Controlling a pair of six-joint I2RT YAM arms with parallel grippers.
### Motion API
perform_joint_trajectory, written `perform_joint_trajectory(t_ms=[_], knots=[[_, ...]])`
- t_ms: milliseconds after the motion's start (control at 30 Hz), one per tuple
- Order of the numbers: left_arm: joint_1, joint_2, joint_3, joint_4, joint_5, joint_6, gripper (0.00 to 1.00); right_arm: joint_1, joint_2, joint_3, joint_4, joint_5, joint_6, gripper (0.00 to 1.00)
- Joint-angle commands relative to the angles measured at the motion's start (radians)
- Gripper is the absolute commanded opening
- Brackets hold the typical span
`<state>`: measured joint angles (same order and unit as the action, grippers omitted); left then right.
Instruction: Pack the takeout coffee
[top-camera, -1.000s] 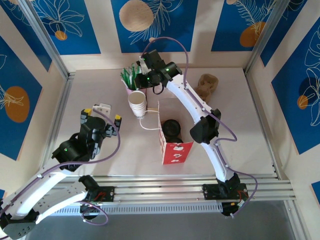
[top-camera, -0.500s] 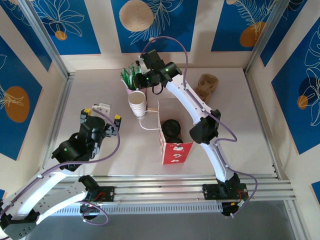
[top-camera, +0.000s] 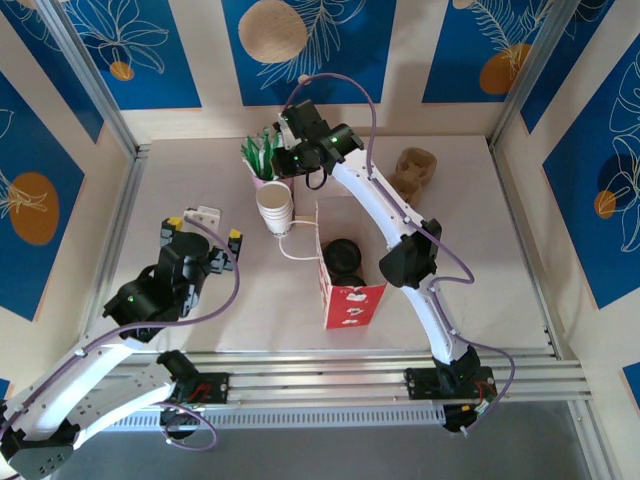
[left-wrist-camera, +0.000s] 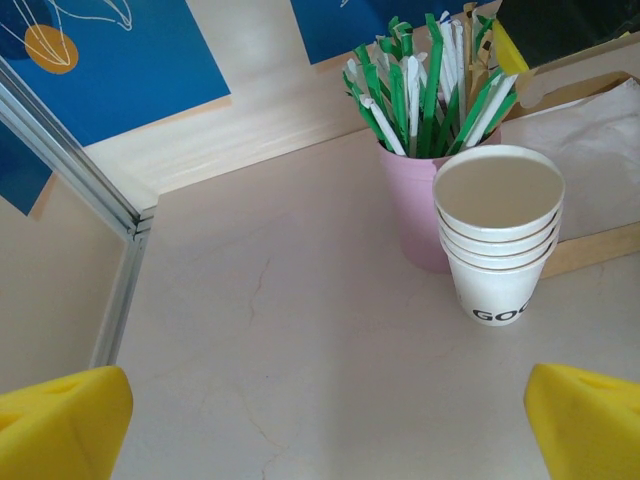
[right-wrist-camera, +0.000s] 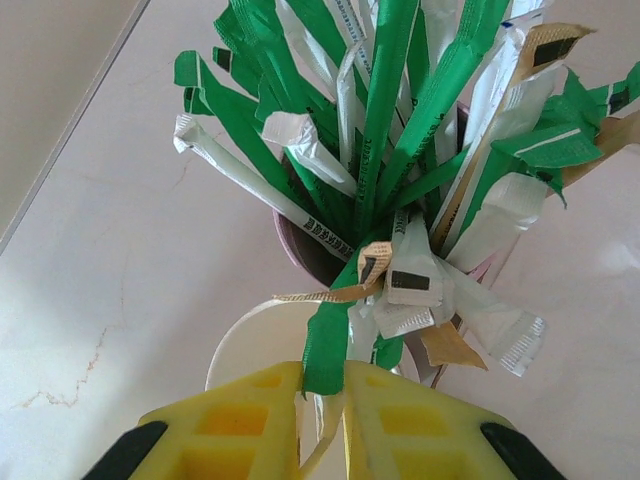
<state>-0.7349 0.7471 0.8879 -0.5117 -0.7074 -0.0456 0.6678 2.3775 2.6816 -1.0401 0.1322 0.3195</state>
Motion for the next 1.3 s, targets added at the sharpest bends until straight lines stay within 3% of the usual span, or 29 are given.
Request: perform_joint_trajectory(t_ms=[0, 500, 1267], knots=[[0.013, -0.014, -0.006, 0.006, 0.006, -0.004, 1.00, 0.007, -0.033, 0.029, -0.012, 0.013, -0.010, 0.18], [0.016, -0.017, -0.004, 0.006, 0.008, -0.005, 1.00, 0.013, -0.052, 0.027, -0.015, 0.029, -0.018, 0.25], [0.020, -0.020, -0.003, 0.002, 0.012, -0.004, 1.00, 0.015, -0.128, 0.021, -0.037, 0.066, -0.037, 0.07]])
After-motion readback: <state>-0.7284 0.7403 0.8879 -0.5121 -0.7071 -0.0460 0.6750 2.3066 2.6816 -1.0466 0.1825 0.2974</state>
